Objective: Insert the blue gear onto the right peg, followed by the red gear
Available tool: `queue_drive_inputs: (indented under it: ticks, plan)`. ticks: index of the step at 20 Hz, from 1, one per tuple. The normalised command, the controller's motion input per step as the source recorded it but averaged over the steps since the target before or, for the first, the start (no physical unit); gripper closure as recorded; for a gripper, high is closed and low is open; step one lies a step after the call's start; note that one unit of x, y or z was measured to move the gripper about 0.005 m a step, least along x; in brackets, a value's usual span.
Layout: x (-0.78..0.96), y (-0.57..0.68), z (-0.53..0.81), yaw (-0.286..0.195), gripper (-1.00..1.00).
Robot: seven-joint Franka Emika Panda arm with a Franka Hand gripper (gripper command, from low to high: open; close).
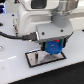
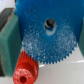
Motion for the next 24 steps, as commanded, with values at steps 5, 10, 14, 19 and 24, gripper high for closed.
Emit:
queue_drive_inputs:
  ticks: [5,10,14,19,24]
  plan:
    - [0.14,-0.05,0.29,0.000,1.00]
    - [0.21,-0.06,0.22,0.000,1.00]
    - [0.23,-0.05,0.12,0.000,1.00]
    - [0.29,-0.03,0.01,0.000,1.00]
    - [0.29,-0.06,0.06,0.000,1.00]
